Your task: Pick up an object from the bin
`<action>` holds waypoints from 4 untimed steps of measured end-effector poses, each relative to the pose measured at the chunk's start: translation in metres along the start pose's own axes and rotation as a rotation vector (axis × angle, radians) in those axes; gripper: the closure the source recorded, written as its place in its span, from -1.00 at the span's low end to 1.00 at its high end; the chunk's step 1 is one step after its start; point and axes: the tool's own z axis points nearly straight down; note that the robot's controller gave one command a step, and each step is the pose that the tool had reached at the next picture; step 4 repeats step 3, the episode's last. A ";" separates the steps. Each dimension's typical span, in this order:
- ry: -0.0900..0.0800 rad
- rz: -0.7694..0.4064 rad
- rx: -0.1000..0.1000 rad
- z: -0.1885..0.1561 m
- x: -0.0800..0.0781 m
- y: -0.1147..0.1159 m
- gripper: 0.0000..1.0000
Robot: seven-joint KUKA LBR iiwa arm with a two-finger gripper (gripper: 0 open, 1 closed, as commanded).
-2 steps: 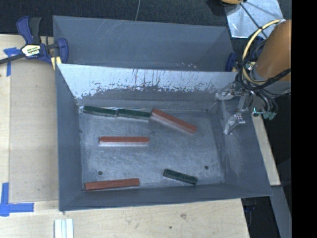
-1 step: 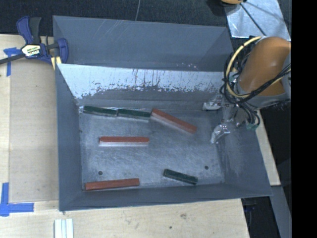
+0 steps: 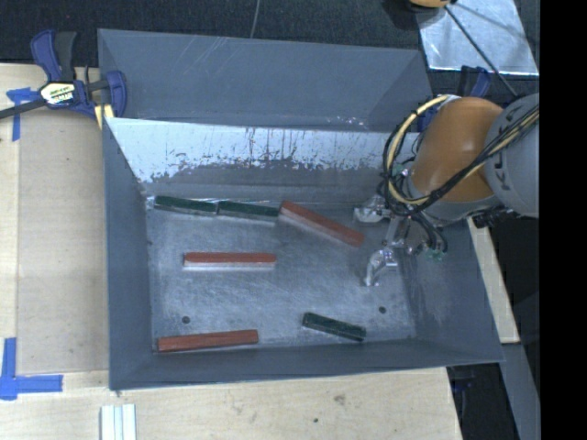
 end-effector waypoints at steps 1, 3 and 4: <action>-0.029 -0.037 0.004 -0.007 -0.029 0.048 1.00; -0.007 -0.056 0.003 -0.149 -0.024 0.055 1.00; -0.007 -0.056 0.003 -0.149 -0.024 0.055 1.00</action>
Offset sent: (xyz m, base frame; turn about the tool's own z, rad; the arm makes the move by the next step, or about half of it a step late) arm 0.0000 0.0000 0.0000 0.0000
